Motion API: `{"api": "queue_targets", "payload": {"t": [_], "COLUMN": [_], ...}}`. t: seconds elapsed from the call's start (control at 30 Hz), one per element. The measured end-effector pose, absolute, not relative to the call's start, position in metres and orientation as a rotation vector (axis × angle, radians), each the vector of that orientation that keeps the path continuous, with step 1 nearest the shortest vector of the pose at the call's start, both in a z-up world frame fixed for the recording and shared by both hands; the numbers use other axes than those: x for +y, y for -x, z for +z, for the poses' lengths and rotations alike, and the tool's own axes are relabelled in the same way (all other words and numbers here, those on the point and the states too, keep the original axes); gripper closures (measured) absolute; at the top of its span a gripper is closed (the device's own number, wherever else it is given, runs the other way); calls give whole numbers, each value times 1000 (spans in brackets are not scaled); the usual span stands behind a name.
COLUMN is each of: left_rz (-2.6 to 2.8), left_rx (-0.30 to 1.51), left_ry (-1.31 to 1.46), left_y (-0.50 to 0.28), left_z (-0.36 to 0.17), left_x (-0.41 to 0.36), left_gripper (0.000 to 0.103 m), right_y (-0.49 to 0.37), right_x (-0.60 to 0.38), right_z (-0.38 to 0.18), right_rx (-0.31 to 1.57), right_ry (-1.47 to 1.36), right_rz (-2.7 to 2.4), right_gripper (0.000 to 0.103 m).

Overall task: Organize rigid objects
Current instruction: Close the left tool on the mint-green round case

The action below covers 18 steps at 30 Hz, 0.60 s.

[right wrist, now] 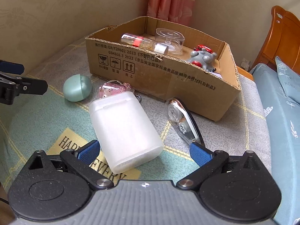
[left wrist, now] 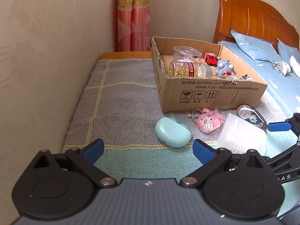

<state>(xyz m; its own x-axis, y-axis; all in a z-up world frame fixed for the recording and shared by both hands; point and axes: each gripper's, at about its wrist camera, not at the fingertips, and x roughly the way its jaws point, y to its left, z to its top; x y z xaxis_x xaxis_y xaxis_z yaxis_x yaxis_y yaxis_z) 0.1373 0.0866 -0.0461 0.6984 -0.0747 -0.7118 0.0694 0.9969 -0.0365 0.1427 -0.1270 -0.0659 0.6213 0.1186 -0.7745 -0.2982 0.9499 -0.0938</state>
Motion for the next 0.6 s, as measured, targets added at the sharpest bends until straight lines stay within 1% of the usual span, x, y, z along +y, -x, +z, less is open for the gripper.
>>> {"api": "queue_targets", "payload": {"t": [0.2,0.33,0.6], "left_rz": [-96,-109,-162], "left_rx": [810,829,884], "left_ry": [1,-20,-89], "left_y": [-143,-151,-177], "left_z": [-52,-59,-83], "left_x": [82,76,62], "left_gripper": [3,3,3], "right_y": [-145,-144,-139], "right_x": [-153,-168,-170], "right_z": [-78,-82,-85], "right_rx": [911,926,885], "right_ry": [201,116,123], "right_rz": [177,187,205], "right_gripper": [0,0,0]}}
